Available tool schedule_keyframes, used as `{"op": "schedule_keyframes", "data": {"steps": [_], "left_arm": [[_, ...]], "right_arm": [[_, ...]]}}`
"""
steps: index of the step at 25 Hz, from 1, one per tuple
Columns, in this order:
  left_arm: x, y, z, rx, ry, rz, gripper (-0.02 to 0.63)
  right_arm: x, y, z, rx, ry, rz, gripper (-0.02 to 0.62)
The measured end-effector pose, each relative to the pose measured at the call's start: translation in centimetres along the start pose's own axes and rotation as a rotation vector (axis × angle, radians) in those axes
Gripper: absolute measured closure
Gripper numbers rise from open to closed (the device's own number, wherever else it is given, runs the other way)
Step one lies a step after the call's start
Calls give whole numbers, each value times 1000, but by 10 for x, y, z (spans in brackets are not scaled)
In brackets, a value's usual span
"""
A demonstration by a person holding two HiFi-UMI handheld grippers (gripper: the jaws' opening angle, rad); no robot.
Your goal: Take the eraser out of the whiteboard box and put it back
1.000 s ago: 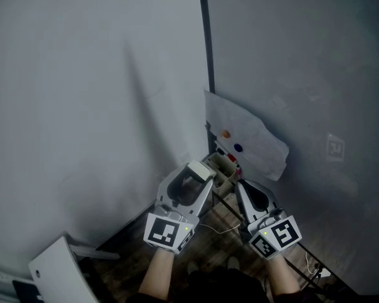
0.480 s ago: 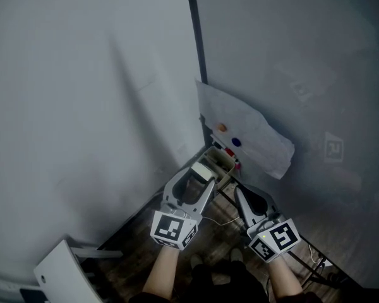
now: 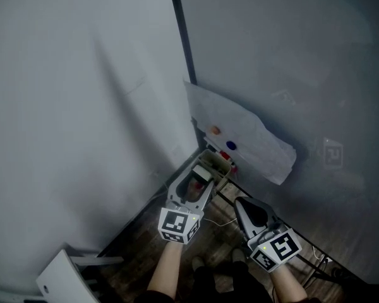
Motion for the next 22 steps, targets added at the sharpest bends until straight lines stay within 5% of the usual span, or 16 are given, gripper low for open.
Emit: {"op": "schedule_keyframes", "data": {"steps": [10, 22], "left_arm": [[37, 3, 33, 23, 67, -20, 370], [25, -3, 22, 26, 50, -14, 367]], "right_arm": [[17, -15, -8, 31, 26, 22, 592], [13, -14, -14, 26, 17, 22, 592]]}}
Point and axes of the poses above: the fingertips, and each gripper's own axes: z forward along the fingers, y to its left, x out of its underside, the point moved 9 cm from there along -z, backward along the fingers, and after that the axes turned 14 degrees about y, right-handed, at the moved point
